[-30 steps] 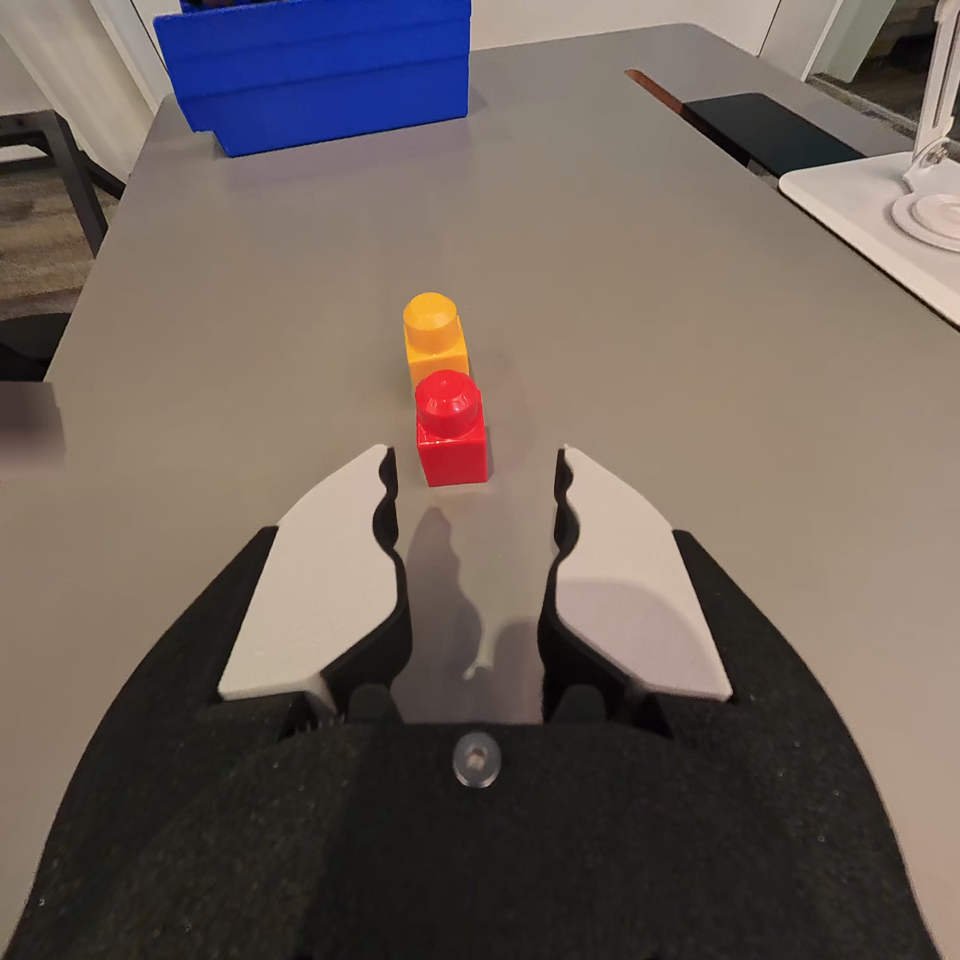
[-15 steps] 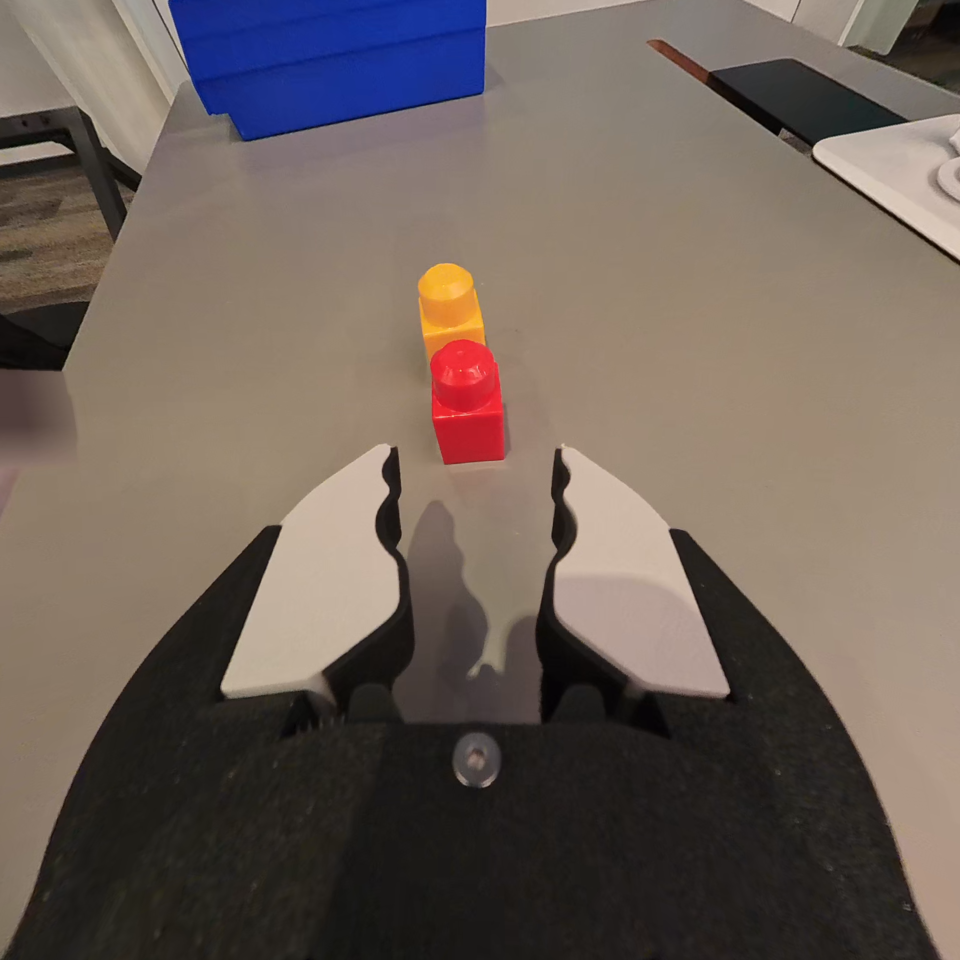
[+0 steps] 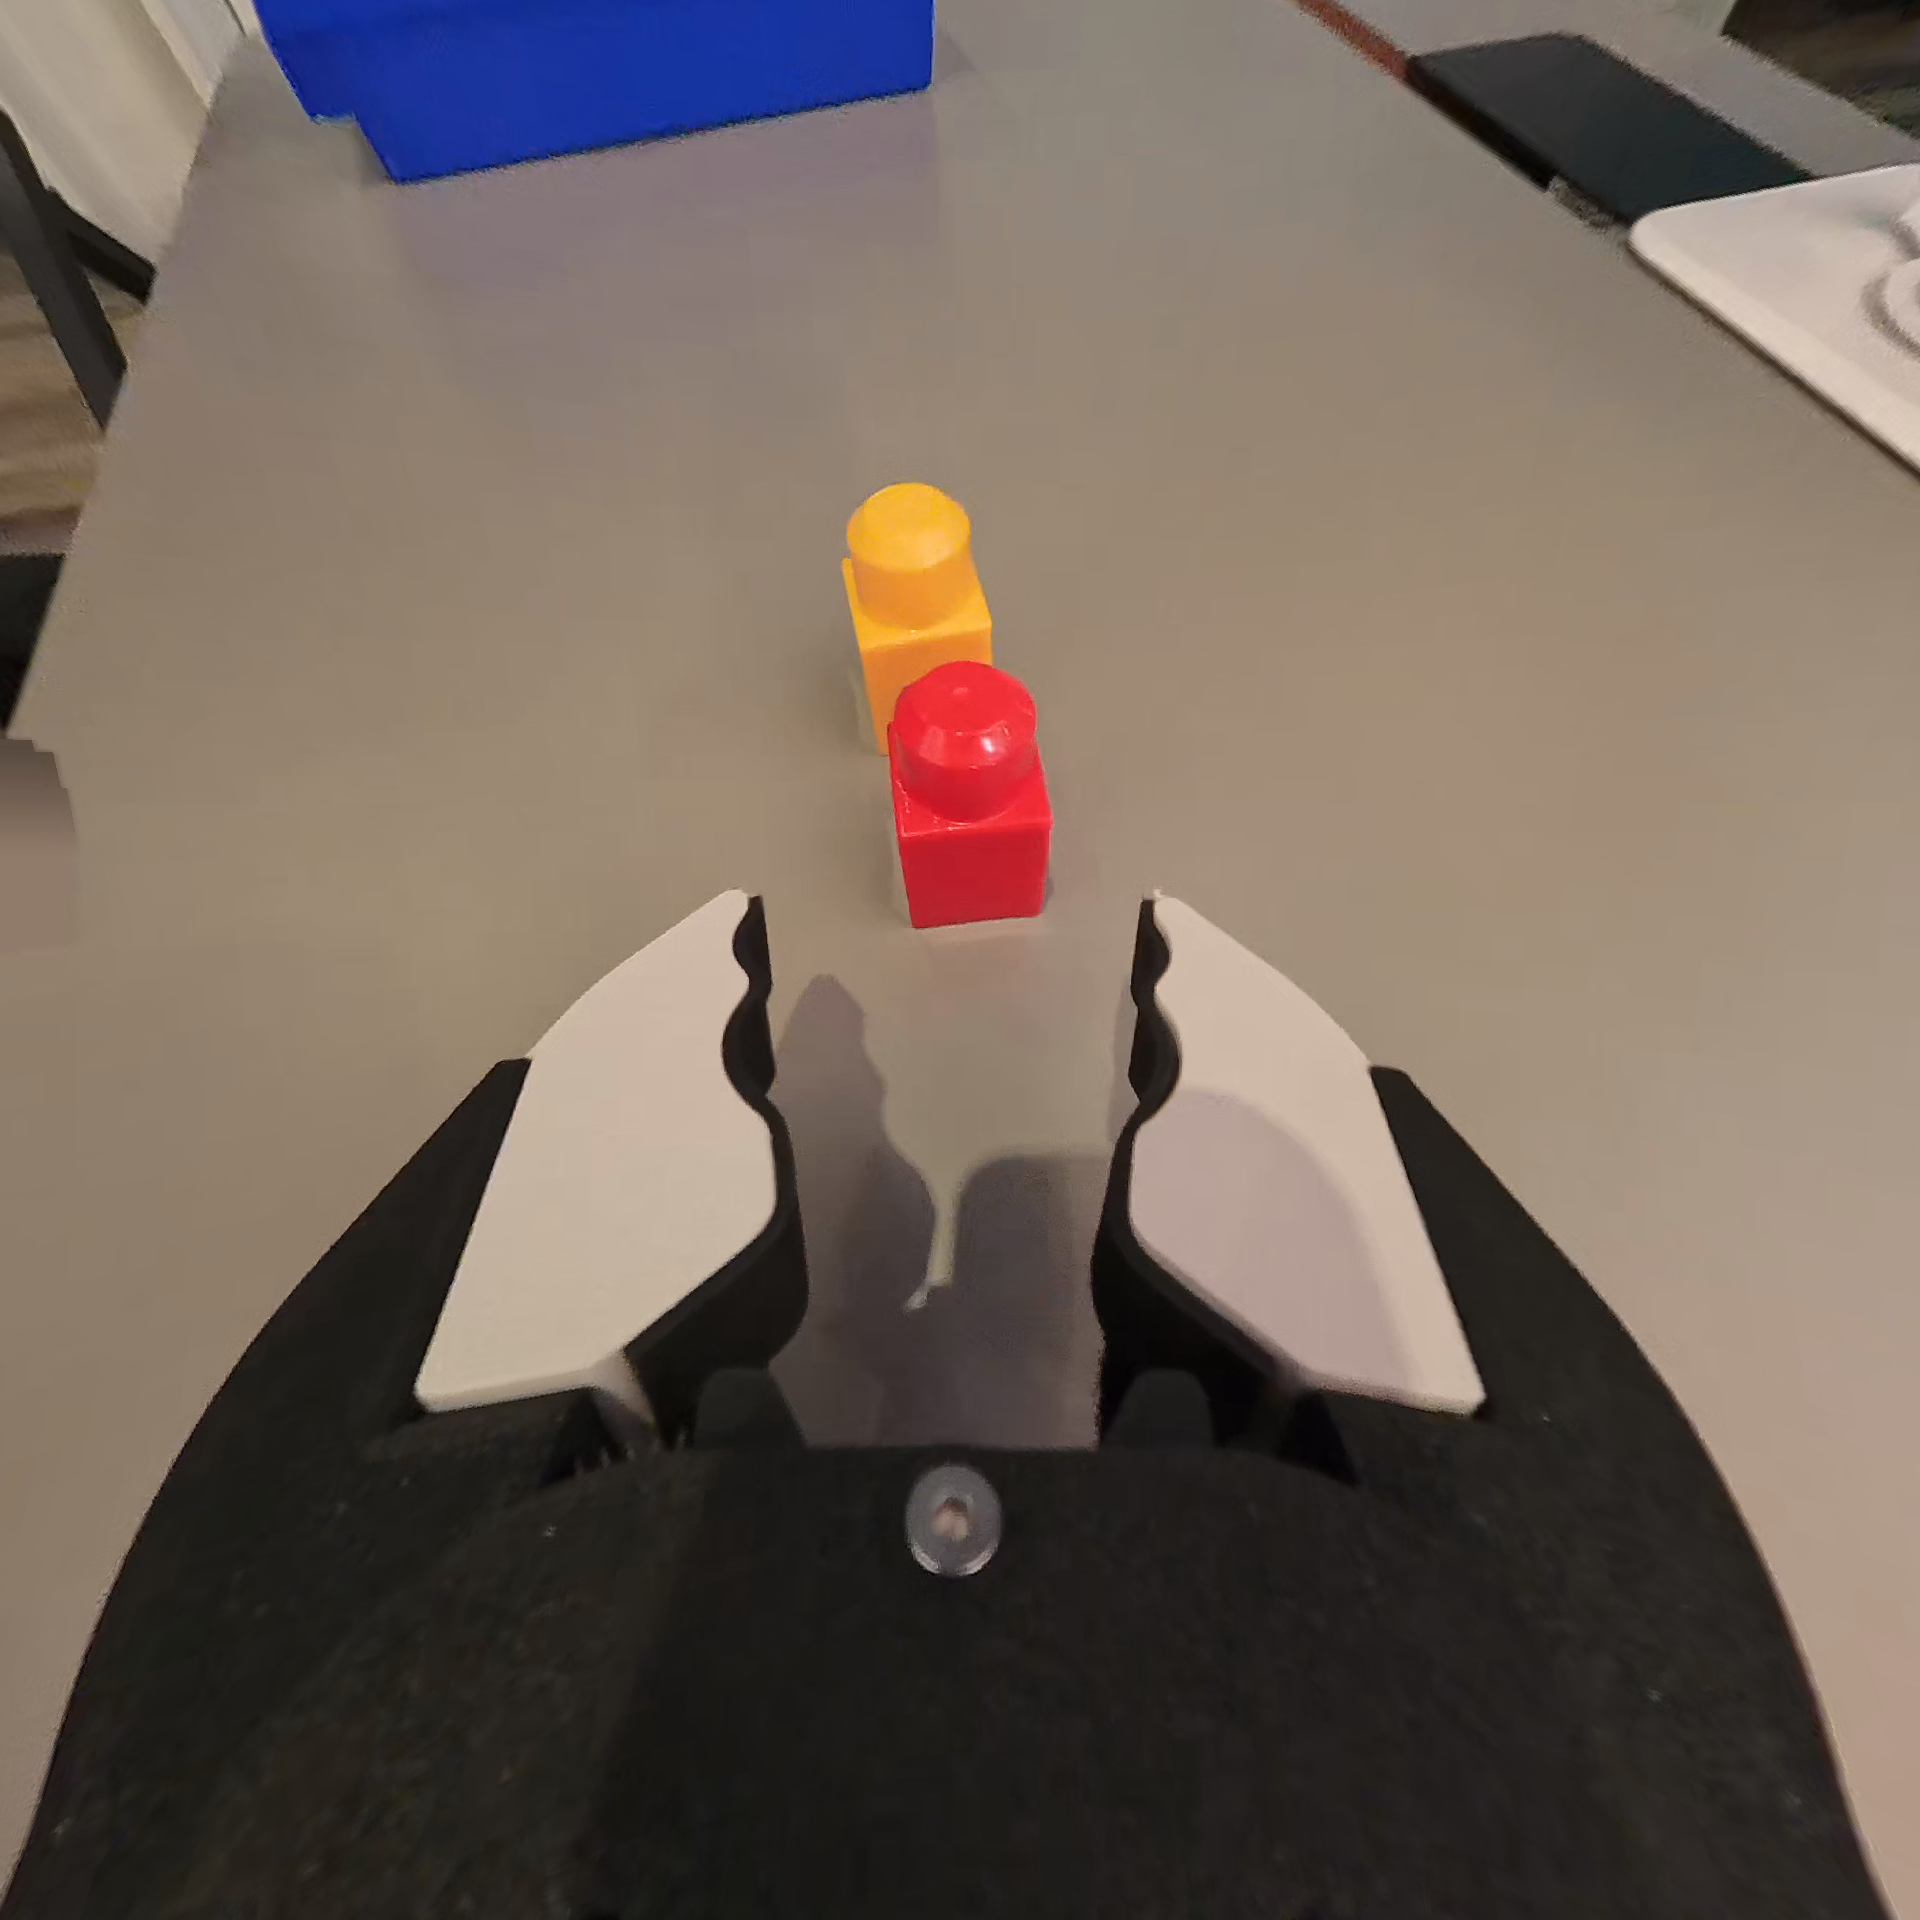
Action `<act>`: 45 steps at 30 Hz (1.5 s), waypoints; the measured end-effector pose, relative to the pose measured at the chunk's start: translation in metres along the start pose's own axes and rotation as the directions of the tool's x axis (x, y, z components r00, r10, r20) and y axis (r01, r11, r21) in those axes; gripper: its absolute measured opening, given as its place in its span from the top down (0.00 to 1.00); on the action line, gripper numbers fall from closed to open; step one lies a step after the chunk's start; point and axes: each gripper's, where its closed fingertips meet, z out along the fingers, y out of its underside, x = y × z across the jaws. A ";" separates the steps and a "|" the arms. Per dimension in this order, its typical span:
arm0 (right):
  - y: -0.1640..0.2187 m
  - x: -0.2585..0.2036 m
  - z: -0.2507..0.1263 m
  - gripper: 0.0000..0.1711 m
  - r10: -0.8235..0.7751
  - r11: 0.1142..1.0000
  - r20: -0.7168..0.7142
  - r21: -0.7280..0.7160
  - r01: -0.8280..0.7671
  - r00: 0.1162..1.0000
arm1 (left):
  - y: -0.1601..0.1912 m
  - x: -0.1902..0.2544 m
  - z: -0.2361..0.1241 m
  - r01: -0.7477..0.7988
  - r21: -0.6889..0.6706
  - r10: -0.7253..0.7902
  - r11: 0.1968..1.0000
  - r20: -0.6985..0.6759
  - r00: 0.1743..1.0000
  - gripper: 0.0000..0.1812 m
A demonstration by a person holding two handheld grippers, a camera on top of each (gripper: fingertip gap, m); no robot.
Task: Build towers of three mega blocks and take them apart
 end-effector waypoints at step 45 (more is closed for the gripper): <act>-0.314 -0.050 -0.029 0.79 0.017 1.000 0.139 -0.019 -0.014 0.990 | -0.022 0.146 0.192 0.075 0.204 0.091 0.976 -0.696 0.712 0.80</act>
